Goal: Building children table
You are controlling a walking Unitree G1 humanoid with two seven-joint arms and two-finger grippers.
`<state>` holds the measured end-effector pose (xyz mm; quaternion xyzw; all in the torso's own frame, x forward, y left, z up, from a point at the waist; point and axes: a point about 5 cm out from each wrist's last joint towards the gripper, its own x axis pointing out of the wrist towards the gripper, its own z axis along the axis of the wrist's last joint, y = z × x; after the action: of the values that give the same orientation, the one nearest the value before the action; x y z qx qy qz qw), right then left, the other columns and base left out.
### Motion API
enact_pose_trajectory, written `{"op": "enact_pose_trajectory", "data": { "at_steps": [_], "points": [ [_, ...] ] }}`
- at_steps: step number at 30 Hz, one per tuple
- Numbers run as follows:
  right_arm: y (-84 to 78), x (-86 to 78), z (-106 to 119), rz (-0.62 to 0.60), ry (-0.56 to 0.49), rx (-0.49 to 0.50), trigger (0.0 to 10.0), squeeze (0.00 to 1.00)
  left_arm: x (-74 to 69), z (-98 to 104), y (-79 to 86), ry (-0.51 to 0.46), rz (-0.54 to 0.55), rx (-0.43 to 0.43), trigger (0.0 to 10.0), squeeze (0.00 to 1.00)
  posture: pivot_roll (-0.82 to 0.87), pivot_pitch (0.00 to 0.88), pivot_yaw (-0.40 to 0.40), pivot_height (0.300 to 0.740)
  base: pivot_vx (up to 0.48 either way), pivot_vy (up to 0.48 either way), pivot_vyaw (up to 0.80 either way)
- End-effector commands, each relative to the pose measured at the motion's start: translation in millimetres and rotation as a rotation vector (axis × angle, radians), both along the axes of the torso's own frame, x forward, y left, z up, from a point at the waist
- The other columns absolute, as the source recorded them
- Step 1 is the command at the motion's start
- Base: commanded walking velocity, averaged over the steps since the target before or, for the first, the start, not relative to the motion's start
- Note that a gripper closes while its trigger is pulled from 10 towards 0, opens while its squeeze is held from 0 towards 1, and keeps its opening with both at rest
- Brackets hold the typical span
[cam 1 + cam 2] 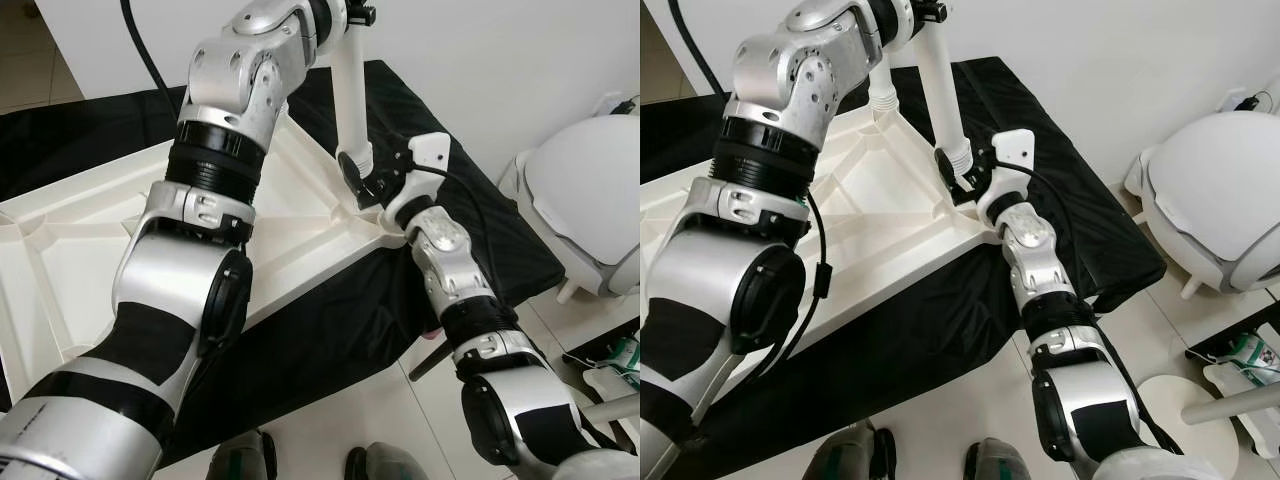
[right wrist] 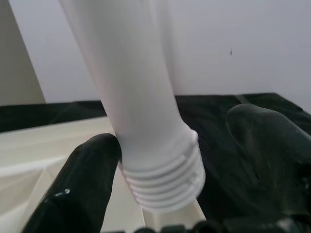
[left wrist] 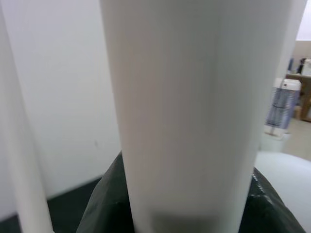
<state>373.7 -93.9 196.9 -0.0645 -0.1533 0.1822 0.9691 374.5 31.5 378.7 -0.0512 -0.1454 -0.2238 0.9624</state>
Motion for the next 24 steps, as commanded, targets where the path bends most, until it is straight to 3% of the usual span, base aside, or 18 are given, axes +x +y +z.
{"op": "enact_pose_trajectory", "data": {
  "at_steps": [1, 12, 24],
  "points": [
    [2.9, 4.8, 4.0, -0.037, 0.004, 0.001, 10.0, 0.00, -4.1, 3.8, -0.6, -0.021, 0.087, -0.006, 10.0, 0.00, -0.03, 0.000, -0.003, 0.740, 0.000, 0.000, 0.00],
    [23.8, 12.3, 17.0, -0.135, -0.058, -0.089, 10.0, 0.00, -11.9, -0.8, -12.2, -0.029, 0.092, 0.005, 10.0, 0.00, -0.02, 0.000, -0.003, 0.740, 0.000, 0.000, 0.00],
    [36.5, 14.2, 18.0, -0.297, -0.066, -0.048, 10.0, 0.00, -15.9, -0.4, -19.3, -0.032, 0.087, 0.005, 10.0, 0.00, -0.02, 0.000, 0.000, 0.740, 0.000, 0.000, 0.00]
  ]
}}
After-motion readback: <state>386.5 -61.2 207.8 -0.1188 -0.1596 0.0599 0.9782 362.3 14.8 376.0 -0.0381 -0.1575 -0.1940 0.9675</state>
